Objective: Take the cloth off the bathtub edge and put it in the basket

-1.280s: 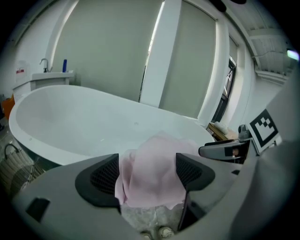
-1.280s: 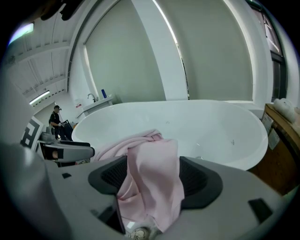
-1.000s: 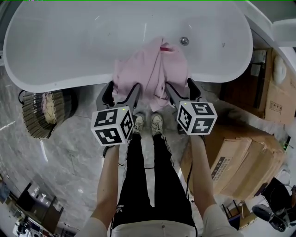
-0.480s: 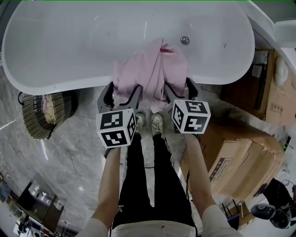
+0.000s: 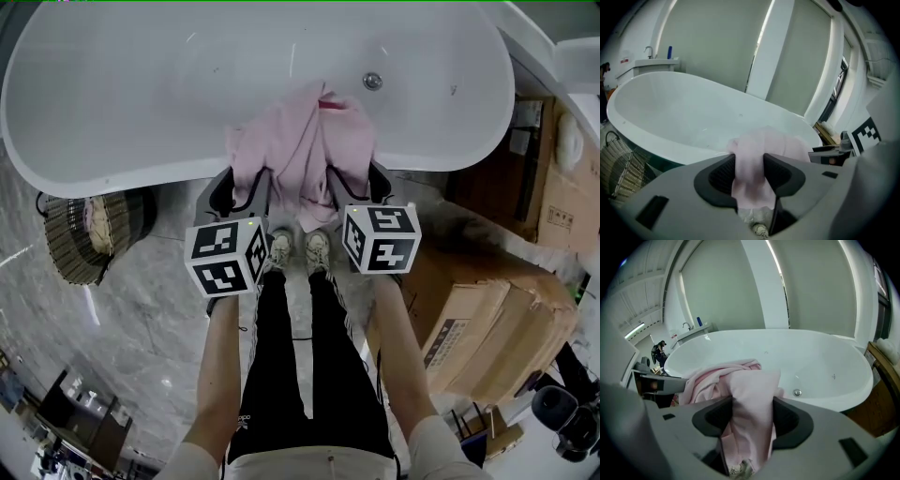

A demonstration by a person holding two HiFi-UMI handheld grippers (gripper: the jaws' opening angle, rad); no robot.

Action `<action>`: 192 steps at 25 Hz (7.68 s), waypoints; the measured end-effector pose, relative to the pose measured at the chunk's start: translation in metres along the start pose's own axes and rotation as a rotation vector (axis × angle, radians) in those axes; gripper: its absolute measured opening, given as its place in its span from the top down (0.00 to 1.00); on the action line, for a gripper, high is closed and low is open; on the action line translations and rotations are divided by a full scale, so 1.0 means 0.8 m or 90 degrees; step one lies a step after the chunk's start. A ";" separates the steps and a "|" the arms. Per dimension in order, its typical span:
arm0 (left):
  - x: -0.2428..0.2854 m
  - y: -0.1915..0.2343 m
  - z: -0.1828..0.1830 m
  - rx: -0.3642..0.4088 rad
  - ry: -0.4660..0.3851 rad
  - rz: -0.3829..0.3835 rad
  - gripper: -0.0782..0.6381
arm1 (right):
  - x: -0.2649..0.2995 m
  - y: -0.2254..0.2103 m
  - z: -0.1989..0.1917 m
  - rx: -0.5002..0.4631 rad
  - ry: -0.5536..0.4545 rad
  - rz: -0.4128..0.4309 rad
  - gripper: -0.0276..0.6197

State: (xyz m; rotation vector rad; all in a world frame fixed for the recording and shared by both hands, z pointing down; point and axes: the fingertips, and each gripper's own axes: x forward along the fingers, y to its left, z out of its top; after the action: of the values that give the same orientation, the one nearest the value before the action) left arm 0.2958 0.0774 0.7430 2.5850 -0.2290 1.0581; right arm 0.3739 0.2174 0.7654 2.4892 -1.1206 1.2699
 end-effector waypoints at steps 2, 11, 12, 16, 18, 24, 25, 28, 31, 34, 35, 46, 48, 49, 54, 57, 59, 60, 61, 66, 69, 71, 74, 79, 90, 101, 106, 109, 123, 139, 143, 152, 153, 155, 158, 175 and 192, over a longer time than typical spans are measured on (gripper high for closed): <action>0.000 0.004 0.001 -0.016 -0.009 0.001 0.64 | 0.000 0.001 0.001 0.018 -0.003 0.008 0.57; 0.001 0.001 0.001 -0.059 -0.020 -0.008 0.70 | -0.003 -0.009 0.006 0.129 -0.025 0.030 0.75; 0.001 0.001 0.001 -0.062 -0.022 -0.008 0.71 | -0.003 -0.009 0.007 0.125 -0.028 0.028 0.76; 0.000 0.000 0.001 -0.049 -0.030 -0.001 0.72 | -0.004 -0.008 0.007 0.090 -0.041 0.018 0.77; -0.001 -0.001 0.000 -0.040 -0.034 0.004 0.73 | -0.005 -0.007 0.007 0.068 -0.044 0.010 0.78; -0.005 -0.002 0.002 -0.012 -0.045 0.016 0.75 | -0.009 -0.007 0.009 0.041 -0.049 0.006 0.81; -0.007 -0.002 0.003 -0.006 -0.047 0.018 0.76 | -0.009 -0.007 0.010 0.036 -0.049 0.006 0.81; -0.013 -0.005 0.008 0.003 -0.044 0.016 0.77 | -0.014 -0.006 0.013 0.019 -0.054 0.001 0.82; -0.021 -0.013 0.020 0.023 -0.053 0.011 0.78 | -0.026 -0.007 0.024 0.007 -0.074 -0.005 0.83; -0.032 -0.022 0.036 0.040 -0.070 0.011 0.78 | -0.042 -0.006 0.046 -0.003 -0.102 -0.011 0.83; -0.037 -0.024 0.043 0.040 -0.077 0.011 0.78 | -0.049 -0.005 0.055 -0.006 -0.111 -0.013 0.83; -0.145 -0.086 0.211 0.062 -0.192 0.006 0.78 | -0.191 0.006 0.210 -0.017 -0.221 -0.024 0.83; -0.167 -0.091 0.255 0.063 -0.225 0.003 0.79 | -0.223 0.015 0.261 -0.035 -0.260 -0.027 0.83; -0.181 -0.094 0.280 0.067 -0.248 0.002 0.79 | -0.239 0.020 0.288 -0.047 -0.282 -0.028 0.83; -0.295 -0.120 0.389 0.091 -0.347 0.005 0.79 | -0.346 0.061 0.384 -0.069 -0.364 -0.015 0.83; -0.365 -0.132 0.443 0.100 -0.398 0.013 0.79 | -0.409 0.091 0.428 -0.078 -0.408 -0.002 0.83; -0.409 -0.139 0.461 0.107 -0.428 0.017 0.79 | -0.445 0.110 0.444 -0.080 -0.433 0.008 0.83; -0.429 -0.142 0.467 0.110 -0.443 0.019 0.79 | -0.461 0.119 0.450 -0.079 -0.446 0.014 0.83; -0.447 -0.143 0.471 0.112 -0.457 0.020 0.79 | -0.476 0.128 0.455 -0.081 -0.460 0.019 0.83; -0.501 -0.141 0.463 0.118 -0.496 0.037 0.79 | -0.522 0.164 0.462 -0.120 -0.497 0.030 0.83; -0.507 -0.144 0.453 0.125 -0.493 0.035 0.79 | -0.533 0.172 0.455 -0.133 -0.502 0.033 0.83; -0.510 -0.148 0.448 0.125 -0.491 0.031 0.79 | -0.539 0.172 0.448 -0.130 -0.503 0.037 0.83; -0.516 -0.157 0.444 0.128 -0.498 0.033 0.79 | -0.545 0.172 0.436 -0.119 -0.503 0.047 0.83; -0.521 -0.172 0.442 0.130 -0.508 0.036 0.79 | -0.552 0.163 0.429 -0.116 -0.504 0.053 0.83; -0.520 -0.174 0.414 0.098 -0.520 0.091 0.79 | -0.543 0.158 0.411 -0.135 -0.503 0.113 0.83; -0.532 -0.136 0.393 0.074 -0.535 0.130 0.79 | -0.520 0.195 0.404 -0.164 -0.491 0.165 0.82; -0.534 -0.102 0.397 0.056 -0.535 0.131 0.79 | -0.506 0.221 0.405 -0.177 -0.483 0.165 0.82; -0.532 -0.094 0.397 0.056 -0.542 0.131 0.79 | -0.500 0.223 0.401 -0.177 -0.481 0.163 0.82; -0.544 0.034 0.460 0.065 -0.570 0.093 0.82 | -0.442 0.324 0.454 -0.188 -0.492 0.096 0.82; -0.716 0.272 0.527 0.095 -0.635 0.173 0.82 | -0.408 0.612 0.555 -0.223 -0.564 0.190 0.83; -0.776 0.335 0.506 0.087 -0.656 0.235 0.82 | -0.403 0.699 0.558 -0.251 -0.580 0.250 0.82; -0.889 0.437 0.435 0.036 -0.666 0.420 0.82 | -0.390 0.868 0.544 -0.313 -0.560 0.439 0.82; -0.900 0.446 0.426 0.030 -0.666 0.443 0.82 | -0.389 0.885 0.541 -0.319 -0.557 0.462 0.82; -0.922 0.464 0.406 0.008 -0.664 0.499 0.82 | -0.384 0.924 0.534 -0.335 -0.545 0.519 0.82; -0.938 0.485 0.374 -0.027 -0.649 0.555 0.82 | -0.378 0.968 0.519 -0.354 -0.521 0.586 0.82; -0.961 0.543 0.335 -0.110 -0.622 0.663 0.82 | -0.343 1.060 0.505 -0.388 -0.447 0.710 0.82; -0.796 0.643 0.223 -0.249 -0.418 0.637 0.82 | -0.189 1.056 0.404 -0.466 -0.245 0.712 0.82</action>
State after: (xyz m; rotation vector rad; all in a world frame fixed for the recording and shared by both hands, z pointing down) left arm -0.1805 -0.4533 0.3032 2.3032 -1.7996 0.2534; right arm -0.0375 -0.4391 0.2743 1.5097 -2.6372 0.2594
